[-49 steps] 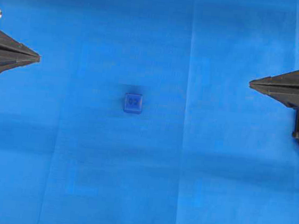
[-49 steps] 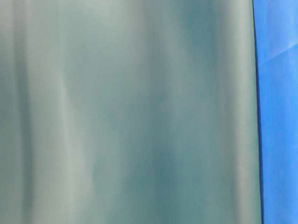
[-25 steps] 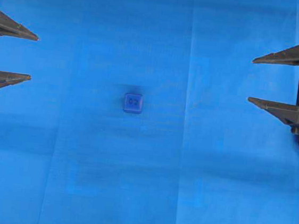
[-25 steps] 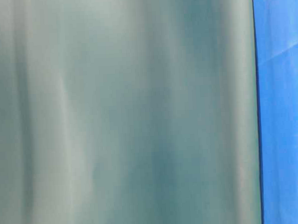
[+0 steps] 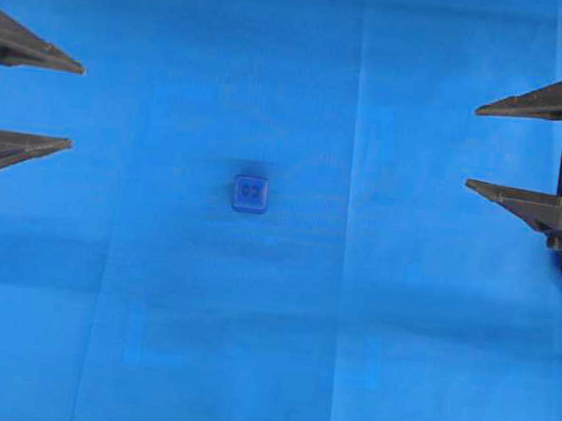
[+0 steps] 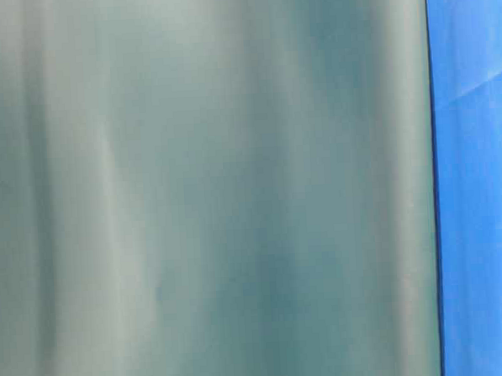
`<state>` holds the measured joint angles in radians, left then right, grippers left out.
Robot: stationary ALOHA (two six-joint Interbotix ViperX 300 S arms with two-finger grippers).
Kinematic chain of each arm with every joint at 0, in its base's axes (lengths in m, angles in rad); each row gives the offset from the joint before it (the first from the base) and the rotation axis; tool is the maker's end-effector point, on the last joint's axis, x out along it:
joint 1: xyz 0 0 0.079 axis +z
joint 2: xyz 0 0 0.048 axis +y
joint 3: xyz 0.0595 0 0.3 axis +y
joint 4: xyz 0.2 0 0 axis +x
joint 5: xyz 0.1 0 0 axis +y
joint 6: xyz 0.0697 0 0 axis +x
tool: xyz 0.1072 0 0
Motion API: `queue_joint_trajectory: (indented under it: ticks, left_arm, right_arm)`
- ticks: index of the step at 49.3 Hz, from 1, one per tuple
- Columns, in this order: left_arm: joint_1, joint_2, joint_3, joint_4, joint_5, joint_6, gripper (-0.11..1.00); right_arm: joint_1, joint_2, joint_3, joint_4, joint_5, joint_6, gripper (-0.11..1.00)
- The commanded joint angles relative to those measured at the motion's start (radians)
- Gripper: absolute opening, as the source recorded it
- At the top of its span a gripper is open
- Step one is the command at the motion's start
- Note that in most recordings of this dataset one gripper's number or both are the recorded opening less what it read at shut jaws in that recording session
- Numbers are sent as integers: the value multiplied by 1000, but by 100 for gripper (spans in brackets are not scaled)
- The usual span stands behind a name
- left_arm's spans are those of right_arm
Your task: Handover the blue block to the right arm after grasping it with the left arm, then place it in the designated position.
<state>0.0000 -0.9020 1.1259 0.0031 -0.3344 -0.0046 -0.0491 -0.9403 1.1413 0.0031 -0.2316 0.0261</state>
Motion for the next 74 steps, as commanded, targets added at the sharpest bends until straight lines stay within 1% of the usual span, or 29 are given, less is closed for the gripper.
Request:
queue_joint_trajectory:
  ticks: [1,7,14,27,33,41,56,59,63,74]
  left_arm:
    - [8,135,-58,0,-38,-2,93]
    - [11,253,-115,0,-71,-2,93]
    - [12,379,-196,2,-81,-2,93]
    - [11,555,-347,0,-72,3,93]
    - [11,600,-400,0,-61,8,93]
    - [17,630,-437,0,-40,9,93]
    - [21,626,-437,0,-25,-3,93]
    - [21,624,-443,0,-3,-11,93]
    - [21,623,-466,0,66,-23,93]
    - [21,629,-584,0,391,-25,93]
  right_arm:
    - [-3,9,-29,3,-5,2,97]
    - [-3,12,-31,3,-5,2,97]
    - [-3,12,-32,3,-3,2,97]
    - [-5,12,-32,3,-3,2,97]
    - [-5,14,-32,3,-2,2,97]
    - [-3,12,-32,3,9,2,97]
    - [-5,12,-34,3,12,2,97]
    - [-5,12,-34,3,12,2,97]
    - [-5,12,-34,3,12,2,97]
    - [-5,12,-34,3,12,3,97]
